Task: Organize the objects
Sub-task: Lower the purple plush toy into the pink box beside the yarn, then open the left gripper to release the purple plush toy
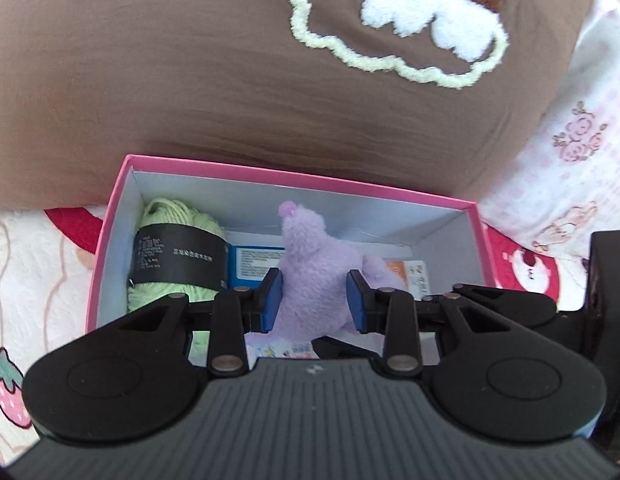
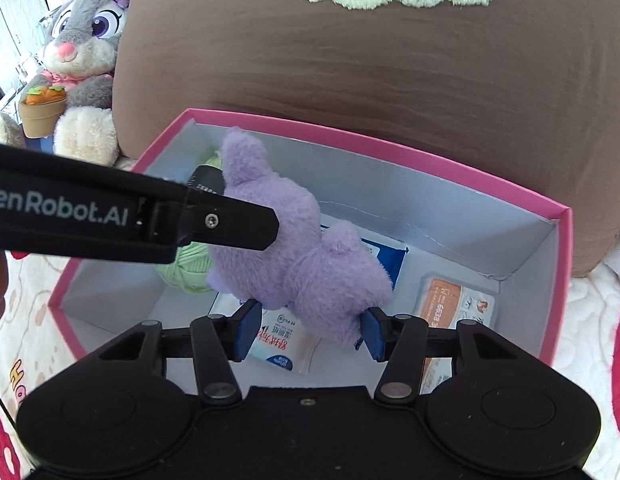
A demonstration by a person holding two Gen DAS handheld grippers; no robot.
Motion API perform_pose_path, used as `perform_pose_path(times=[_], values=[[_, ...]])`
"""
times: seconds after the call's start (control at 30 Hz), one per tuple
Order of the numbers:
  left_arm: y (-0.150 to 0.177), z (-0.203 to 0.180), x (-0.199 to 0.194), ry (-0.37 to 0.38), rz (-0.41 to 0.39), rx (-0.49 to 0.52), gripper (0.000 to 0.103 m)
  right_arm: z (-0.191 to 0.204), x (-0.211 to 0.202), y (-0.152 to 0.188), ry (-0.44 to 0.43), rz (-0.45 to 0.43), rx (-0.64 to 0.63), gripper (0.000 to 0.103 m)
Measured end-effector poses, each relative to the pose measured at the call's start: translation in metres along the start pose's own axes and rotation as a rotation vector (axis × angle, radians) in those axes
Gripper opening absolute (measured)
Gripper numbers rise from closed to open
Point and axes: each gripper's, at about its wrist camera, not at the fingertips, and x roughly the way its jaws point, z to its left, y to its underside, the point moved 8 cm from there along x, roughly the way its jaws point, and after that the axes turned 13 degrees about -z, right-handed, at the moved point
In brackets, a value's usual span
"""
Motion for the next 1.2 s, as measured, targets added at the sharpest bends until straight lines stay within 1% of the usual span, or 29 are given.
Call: perform_pose_path(times=[0.07,0.13,0.23,0.33,0.43,0.57,0.7,0.83,0.97,1.1,1.2], values=[[0.002,0.002,0.006,-0.044,0.000,0.027,0.032,0.000,0.002,-0.002,-0.003,-0.012,-0.005,0.058],[0.004,0.003,0.011,-0.038,0.008,0.020,0.032,-0.002,0.006,-0.003,-0.007,-0.009,-0.020,0.057],[0.008,0.003,0.020,-0.044,0.021,0.004,0.032,0.001,0.011,-0.004,-0.009,0.011,-0.075,0.047],[0.011,0.004,0.025,-0.070,0.008,0.019,0.032,0.000,0.011,-0.006,0.035,-0.017,-0.126,0.046],[0.012,0.003,0.021,-0.081,-0.022,0.033,0.032,-0.007,0.002,-0.005,0.052,-0.044,-0.115,0.046],[0.013,0.001,0.007,-0.071,-0.037,0.013,0.032,-0.015,-0.020,-0.001,0.034,-0.077,-0.087,0.047],[0.016,-0.004,-0.010,-0.076,-0.042,0.011,0.032,-0.022,-0.049,-0.001,0.013,-0.108,-0.039,0.049],[0.018,-0.014,-0.029,-0.080,-0.041,0.010,0.033,-0.023,-0.077,-0.005,0.010,-0.141,-0.024,0.052],[0.018,-0.029,-0.045,-0.085,-0.043,0.053,0.034,-0.019,-0.103,-0.005,0.004,-0.154,-0.001,0.053],[0.021,-0.045,-0.070,-0.049,-0.046,0.055,0.035,-0.019,-0.136,-0.002,0.004,-0.159,0.027,0.053],[0.025,-0.059,-0.090,-0.067,-0.045,0.094,0.035,-0.014,-0.156,-0.001,0.010,-0.171,0.035,0.054]])
